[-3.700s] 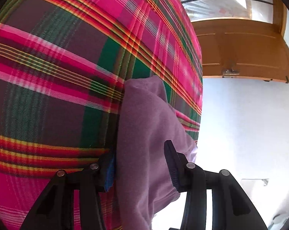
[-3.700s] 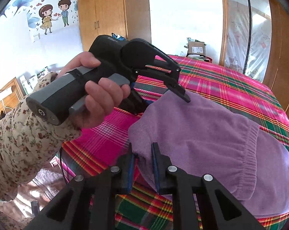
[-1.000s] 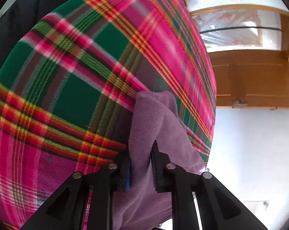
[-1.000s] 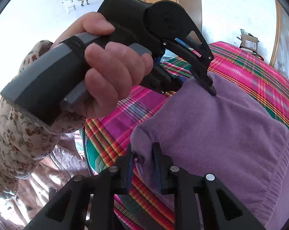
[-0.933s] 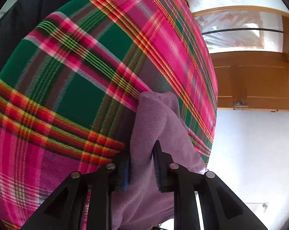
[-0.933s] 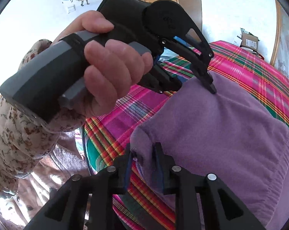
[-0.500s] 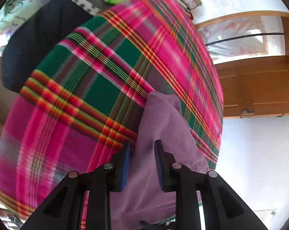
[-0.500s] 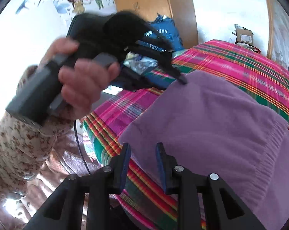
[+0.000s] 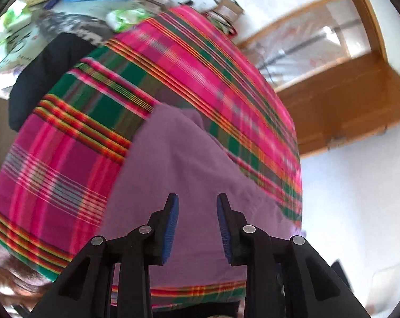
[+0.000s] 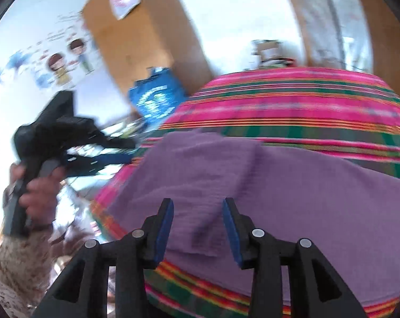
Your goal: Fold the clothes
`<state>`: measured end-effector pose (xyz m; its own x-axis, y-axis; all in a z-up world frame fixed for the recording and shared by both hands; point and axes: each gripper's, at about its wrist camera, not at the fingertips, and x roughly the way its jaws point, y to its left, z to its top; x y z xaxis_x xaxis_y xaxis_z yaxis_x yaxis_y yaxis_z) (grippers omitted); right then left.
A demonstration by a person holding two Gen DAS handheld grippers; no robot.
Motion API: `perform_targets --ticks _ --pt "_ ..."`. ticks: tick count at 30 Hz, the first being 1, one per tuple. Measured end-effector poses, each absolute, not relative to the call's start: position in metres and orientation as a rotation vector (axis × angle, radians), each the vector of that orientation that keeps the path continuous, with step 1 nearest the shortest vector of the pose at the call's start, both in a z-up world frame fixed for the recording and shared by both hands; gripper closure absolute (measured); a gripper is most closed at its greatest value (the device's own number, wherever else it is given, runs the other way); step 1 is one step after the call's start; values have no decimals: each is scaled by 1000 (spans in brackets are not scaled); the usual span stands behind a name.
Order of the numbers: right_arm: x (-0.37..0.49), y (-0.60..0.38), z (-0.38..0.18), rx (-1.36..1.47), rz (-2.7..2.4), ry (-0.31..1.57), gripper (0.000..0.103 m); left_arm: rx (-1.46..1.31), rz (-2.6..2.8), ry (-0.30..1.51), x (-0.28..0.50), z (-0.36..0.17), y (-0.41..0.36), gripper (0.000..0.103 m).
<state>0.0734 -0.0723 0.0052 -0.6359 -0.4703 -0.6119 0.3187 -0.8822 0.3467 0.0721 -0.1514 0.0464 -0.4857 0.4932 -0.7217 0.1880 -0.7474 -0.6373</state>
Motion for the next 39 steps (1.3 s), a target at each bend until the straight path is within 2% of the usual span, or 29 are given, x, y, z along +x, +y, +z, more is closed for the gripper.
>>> perform_targets --ticks 15,22,33,39 --pt "106 45 -24 1160 -2825 -349 64 -1429 2381 -554 75 48 -27 72" --pt "125 73 -33 1221 -2967 -206 64 -1444 2313 -309 78 34 33 72" --pt "162 148 -35 1258 -3190 -328 64 -1472 2243 -125 78 5 89 72" --pt "174 183 -33 1291 -3291 -450 64 -1440 2227 -132 75 5 100 72"
